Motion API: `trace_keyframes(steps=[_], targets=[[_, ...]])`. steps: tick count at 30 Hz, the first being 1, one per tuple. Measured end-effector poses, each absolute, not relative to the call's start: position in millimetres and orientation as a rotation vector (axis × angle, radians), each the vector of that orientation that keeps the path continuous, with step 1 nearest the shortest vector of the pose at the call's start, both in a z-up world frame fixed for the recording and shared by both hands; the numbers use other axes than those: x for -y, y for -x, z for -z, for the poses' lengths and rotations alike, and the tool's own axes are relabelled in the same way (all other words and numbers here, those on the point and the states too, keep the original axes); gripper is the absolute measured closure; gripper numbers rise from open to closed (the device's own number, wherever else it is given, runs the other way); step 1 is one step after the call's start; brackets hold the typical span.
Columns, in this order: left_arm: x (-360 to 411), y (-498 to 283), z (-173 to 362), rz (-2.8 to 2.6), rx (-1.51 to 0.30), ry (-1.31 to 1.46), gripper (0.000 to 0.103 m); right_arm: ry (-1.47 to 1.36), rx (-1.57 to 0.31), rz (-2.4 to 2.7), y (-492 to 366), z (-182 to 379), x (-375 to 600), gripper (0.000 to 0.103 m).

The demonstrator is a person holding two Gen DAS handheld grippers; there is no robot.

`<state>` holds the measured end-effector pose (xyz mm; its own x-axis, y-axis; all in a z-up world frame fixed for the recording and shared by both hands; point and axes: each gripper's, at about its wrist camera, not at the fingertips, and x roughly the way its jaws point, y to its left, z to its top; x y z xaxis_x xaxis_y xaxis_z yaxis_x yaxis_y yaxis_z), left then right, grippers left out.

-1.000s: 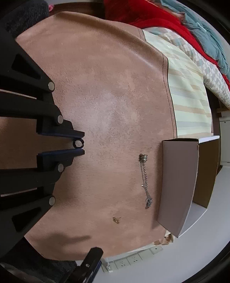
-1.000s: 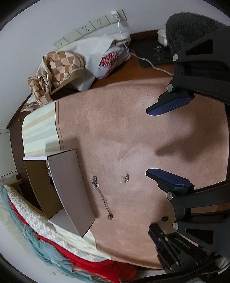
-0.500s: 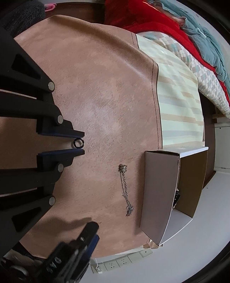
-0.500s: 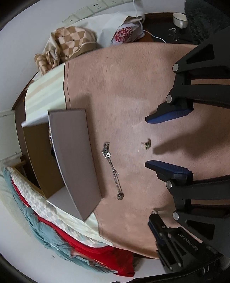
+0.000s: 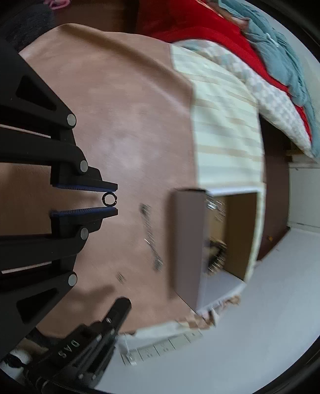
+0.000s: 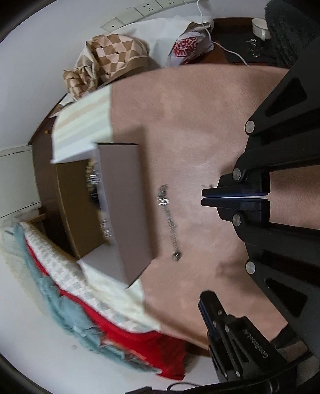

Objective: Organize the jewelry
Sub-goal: 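Grasp the small gold earring with the right gripper while the left holds the ring, then carry the ring and earring into the white box and open both grippers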

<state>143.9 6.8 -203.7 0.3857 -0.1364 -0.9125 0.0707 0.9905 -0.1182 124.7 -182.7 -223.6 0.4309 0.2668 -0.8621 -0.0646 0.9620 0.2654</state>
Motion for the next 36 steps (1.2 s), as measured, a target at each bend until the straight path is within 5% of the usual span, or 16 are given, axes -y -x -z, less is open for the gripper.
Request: trace_keyframes(steps=[13,17,19,36], targets=[[-12.7,-152.7,214.0,0.111,-1.188,0.082,0.093,-0.055,-1.235,-0.211,-142.0,267.8,157.4,0.085],[-16.5,-153.8,217.5,0.104,-1.196,0.088,0.093,-0.010,-1.223,-0.197,-143.0,268.7,151.5,0.086],[-17.3,-154.2,217.0,0.102,-1.192,0.089,0.093,-0.030,-1.223,-0.199,-143.6,269.6,152.7,0.101],[-16.4,-163.1,186.0,0.158,-1.151,0.158,0.093,-0.255,-1.019,-0.242,-144.3,188.9,192.5,0.101]])
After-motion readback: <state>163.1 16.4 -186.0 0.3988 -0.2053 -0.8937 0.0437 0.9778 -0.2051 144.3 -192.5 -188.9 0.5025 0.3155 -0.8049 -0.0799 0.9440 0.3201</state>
